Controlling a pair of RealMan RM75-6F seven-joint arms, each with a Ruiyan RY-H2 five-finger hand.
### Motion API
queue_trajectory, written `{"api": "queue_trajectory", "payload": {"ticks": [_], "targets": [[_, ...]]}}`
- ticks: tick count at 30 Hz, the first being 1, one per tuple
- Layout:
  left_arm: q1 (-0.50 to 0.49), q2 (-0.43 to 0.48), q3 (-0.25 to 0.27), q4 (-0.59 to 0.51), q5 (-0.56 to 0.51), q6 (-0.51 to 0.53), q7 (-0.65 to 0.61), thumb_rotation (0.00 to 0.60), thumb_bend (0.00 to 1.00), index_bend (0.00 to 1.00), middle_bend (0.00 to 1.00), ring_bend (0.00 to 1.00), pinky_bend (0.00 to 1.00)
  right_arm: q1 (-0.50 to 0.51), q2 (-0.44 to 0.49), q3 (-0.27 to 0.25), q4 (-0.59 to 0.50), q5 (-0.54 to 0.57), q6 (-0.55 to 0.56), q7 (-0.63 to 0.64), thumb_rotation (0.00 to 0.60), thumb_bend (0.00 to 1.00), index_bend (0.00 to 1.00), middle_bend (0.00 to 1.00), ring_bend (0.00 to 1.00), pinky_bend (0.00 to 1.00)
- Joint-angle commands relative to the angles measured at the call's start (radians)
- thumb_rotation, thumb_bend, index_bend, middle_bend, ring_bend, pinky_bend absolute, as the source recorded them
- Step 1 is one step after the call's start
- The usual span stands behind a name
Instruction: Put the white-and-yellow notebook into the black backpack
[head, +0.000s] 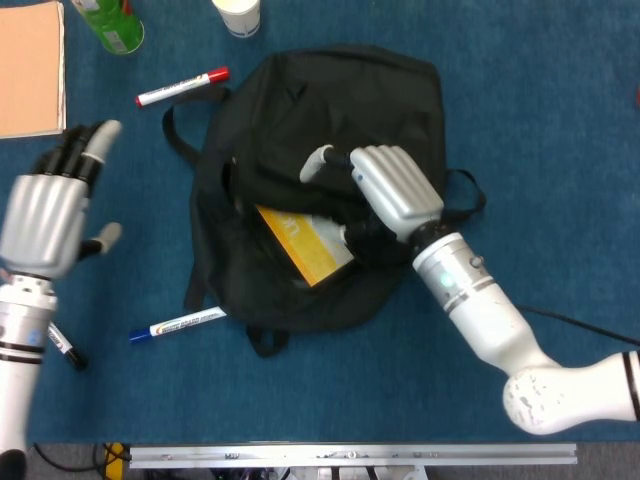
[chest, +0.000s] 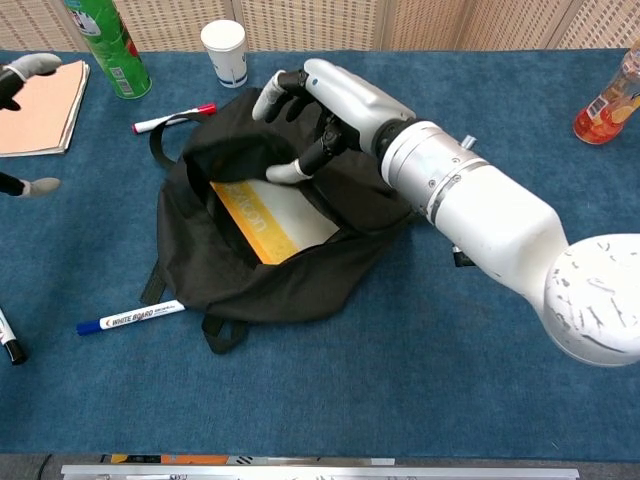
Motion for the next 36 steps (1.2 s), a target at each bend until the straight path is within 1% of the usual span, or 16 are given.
{"api": "queue_trajectory", "payload": {"ticks": [1, 2, 5, 9, 12, 13, 14, 16, 17, 20, 21, 23, 24, 27, 33, 36], "targets": [[0.014, 0.028, -0.004, 0.006, 0.003, 0.011, -0.016, 0.6, 0.13, 0.02, 0.1, 0.08, 0.24, 0.009, 0.022, -0.012, -0.016, 0.017, -0.01, -0.015, 0.6, 0.0, 0.03, 0.15, 0.12, 0.31], [0.017, 0.034, -0.005, 0.007, 0.007, 0.016, -0.018, 0.6, 0.13, 0.02, 0.09, 0.08, 0.24, 0.009, 0.029, -0.013, -0.021, 0.02, -0.01, -0.016, 0.6, 0.0, 0.01, 0.14, 0.11, 0.3], [0.024, 0.049, -0.009, 0.009, 0.005, 0.019, -0.028, 0.6, 0.13, 0.02, 0.09, 0.08, 0.24, 0.005, 0.053, -0.012, -0.037, 0.017, -0.001, -0.012, 0.6, 0.0, 0.0, 0.13, 0.09, 0.29], [0.034, 0.069, -0.014, 0.01, 0.01, 0.026, -0.044, 0.6, 0.13, 0.02, 0.09, 0.08, 0.23, -0.027, 0.129, -0.024, -0.084, -0.016, 0.032, -0.005, 0.6, 0.0, 0.0, 0.13, 0.09, 0.29], [0.046, 0.075, -0.01, 0.015, 0.031, 0.045, -0.054, 0.6, 0.13, 0.03, 0.1, 0.08, 0.23, -0.078, 0.202, -0.05, -0.127, -0.063, 0.074, 0.015, 0.6, 0.0, 0.0, 0.17, 0.1, 0.3], [0.051, 0.073, -0.008, 0.019, 0.039, 0.054, -0.057, 0.6, 0.13, 0.04, 0.1, 0.08, 0.23, -0.099, 0.226, -0.061, -0.14, -0.082, 0.088, 0.029, 0.6, 0.03, 0.03, 0.21, 0.11, 0.32], [0.055, 0.071, -0.007, 0.025, 0.048, 0.064, -0.062, 0.6, 0.13, 0.04, 0.1, 0.08, 0.23, -0.122, 0.25, -0.075, -0.149, -0.105, 0.103, 0.043, 0.6, 0.08, 0.07, 0.25, 0.14, 0.35], [0.067, 0.064, -0.004, 0.044, 0.065, 0.085, -0.078, 0.6, 0.13, 0.07, 0.11, 0.09, 0.23, -0.177, 0.304, -0.116, -0.157, -0.171, 0.14, 0.069, 0.6, 0.19, 0.17, 0.32, 0.19, 0.4], [0.071, 0.06, -0.005, 0.053, 0.071, 0.094, -0.084, 0.6, 0.13, 0.08, 0.11, 0.09, 0.23, -0.202, 0.329, -0.139, -0.158, -0.208, 0.159, 0.078, 0.6, 0.27, 0.24, 0.36, 0.23, 0.44], [0.076, 0.058, 0.002, 0.101, 0.101, 0.103, -0.112, 0.6, 0.13, 0.11, 0.13, 0.1, 0.23, -0.282, 0.413, -0.213, -0.15, -0.319, 0.22, 0.095, 0.6, 0.35, 0.36, 0.44, 0.31, 0.54], [0.081, 0.06, 0.005, 0.118, 0.102, 0.103, -0.121, 0.6, 0.13, 0.11, 0.13, 0.1, 0.23, -0.313, 0.443, -0.239, -0.146, -0.35, 0.242, 0.103, 0.6, 0.35, 0.38, 0.46, 0.33, 0.56], [0.089, 0.062, 0.008, 0.133, 0.103, 0.107, -0.131, 0.6, 0.13, 0.13, 0.14, 0.1, 0.22, -0.353, 0.48, -0.27, -0.142, -0.395, 0.268, 0.124, 0.6, 0.35, 0.44, 0.5, 0.39, 0.62], [0.097, 0.066, 0.012, 0.141, 0.1, 0.11, -0.139, 0.6, 0.13, 0.14, 0.14, 0.1, 0.22, -0.392, 0.509, -0.294, -0.122, -0.426, 0.31, 0.129, 0.6, 0.36, 0.45, 0.51, 0.4, 0.63], [0.115, 0.073, 0.011, 0.148, 0.089, 0.121, -0.147, 0.6, 0.13, 0.15, 0.14, 0.1, 0.22, -0.472, 0.54, -0.342, -0.053, -0.524, 0.401, 0.15, 0.6, 0.36, 0.48, 0.53, 0.41, 0.64], [0.161, 0.094, 0.018, 0.15, 0.085, 0.167, -0.121, 0.6, 0.13, 0.15, 0.15, 0.1, 0.22, -0.603, 0.558, -0.392, 0.088, -0.619, 0.526, 0.212, 0.6, 0.34, 0.51, 0.54, 0.41, 0.64], [0.19, 0.102, 0.029, 0.149, 0.082, 0.187, -0.124, 0.6, 0.13, 0.15, 0.15, 0.1, 0.22, -0.661, 0.561, -0.396, 0.119, -0.618, 0.568, 0.263, 0.6, 0.27, 0.51, 0.54, 0.41, 0.64]]}}
